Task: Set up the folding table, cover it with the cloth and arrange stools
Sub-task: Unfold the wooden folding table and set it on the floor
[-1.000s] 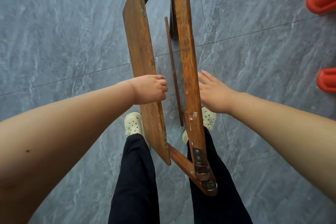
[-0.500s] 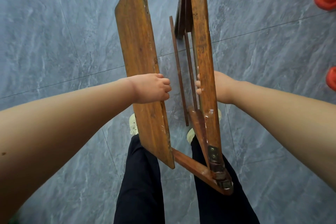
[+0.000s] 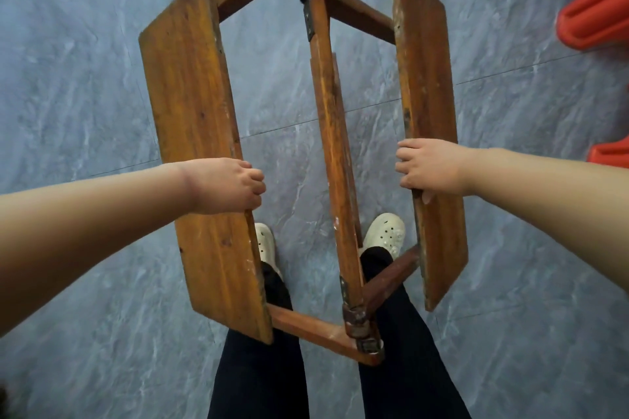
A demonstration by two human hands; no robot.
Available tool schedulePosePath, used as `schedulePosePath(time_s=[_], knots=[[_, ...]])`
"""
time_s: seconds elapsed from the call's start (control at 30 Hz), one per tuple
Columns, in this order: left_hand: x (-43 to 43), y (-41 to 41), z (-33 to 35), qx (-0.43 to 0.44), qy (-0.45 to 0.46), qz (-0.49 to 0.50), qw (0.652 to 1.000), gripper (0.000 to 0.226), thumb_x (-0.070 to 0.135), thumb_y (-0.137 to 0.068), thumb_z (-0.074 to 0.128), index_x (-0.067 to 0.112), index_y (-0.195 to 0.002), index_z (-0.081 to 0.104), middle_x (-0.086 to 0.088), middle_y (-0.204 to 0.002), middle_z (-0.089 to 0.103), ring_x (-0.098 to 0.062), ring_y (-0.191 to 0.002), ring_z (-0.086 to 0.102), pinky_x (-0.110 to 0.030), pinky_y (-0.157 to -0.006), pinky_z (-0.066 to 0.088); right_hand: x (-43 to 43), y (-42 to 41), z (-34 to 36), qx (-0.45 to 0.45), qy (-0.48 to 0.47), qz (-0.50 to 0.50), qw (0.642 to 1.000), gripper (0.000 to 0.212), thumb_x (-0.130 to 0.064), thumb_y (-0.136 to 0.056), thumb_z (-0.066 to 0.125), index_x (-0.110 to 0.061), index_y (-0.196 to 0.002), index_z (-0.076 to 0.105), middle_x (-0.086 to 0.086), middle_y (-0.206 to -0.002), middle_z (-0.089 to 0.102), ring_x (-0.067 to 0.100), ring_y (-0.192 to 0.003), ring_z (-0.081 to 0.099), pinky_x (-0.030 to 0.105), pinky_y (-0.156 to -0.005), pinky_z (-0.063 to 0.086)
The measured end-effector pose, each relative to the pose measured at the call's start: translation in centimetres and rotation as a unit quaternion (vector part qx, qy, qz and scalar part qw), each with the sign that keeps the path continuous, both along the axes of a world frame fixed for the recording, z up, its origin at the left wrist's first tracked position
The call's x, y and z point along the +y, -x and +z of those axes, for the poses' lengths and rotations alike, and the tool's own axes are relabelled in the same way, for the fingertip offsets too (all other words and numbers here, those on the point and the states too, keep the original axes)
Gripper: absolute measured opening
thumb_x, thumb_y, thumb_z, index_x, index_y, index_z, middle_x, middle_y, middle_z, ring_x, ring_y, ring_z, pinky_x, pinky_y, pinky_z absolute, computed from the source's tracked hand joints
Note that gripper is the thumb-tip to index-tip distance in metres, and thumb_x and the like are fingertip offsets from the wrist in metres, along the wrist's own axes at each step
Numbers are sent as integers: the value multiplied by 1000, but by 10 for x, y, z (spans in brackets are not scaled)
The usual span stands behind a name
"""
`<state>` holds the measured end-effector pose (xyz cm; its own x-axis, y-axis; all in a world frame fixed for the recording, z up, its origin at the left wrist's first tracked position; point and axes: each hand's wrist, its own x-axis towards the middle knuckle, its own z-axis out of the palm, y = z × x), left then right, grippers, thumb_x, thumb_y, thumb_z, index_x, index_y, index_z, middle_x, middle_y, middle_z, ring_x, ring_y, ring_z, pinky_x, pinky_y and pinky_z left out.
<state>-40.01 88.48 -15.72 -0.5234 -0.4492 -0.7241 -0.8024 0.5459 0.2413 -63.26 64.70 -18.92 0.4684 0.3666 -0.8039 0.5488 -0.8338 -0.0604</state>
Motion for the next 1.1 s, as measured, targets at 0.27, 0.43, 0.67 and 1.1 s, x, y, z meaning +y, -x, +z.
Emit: schedulePosePath(time_s=[0.27,0.43,0.67,1.1], knots=[[15,-17,26,19,53,39,998,64,67,-90,19,23,-105,64,10,-108,59,-11,-103,46,-29,-94,38,-6,6,17,7,-26,8,1000,51,-59,-88,44,-21,-121,52,-3,-120,52,20,-115,39,32,-101,31],[16,-23,31,7,50,15,999,61,64,-92,22,21,-111,62,8,-114,58,-12,-108,45,-28,-97,35,-5,12,25,8,-40,13,999,52,-60,-88,42,-20,-119,51,-3,-117,53,19,-113,40,31,-97,31],[20,-31,38,24,78,-27,996,60,65,-91,20,24,-105,62,11,-109,57,-9,-104,46,-26,-95,34,-9,16,45,1,-72,55,996,62,-70,-85,31,-21,-115,55,-9,-113,56,16,-112,41,30,-95,32],[38,-42,40,173,262,100,944,69,44,-99,14,21,-48,54,10,-49,38,-11,-48,40,-26,-53,40,-30,24,76,-291,-138,-67,944,60,-37,-94,24,-20,-39,40,-8,-40,34,15,-49,31,27,-64,19]])
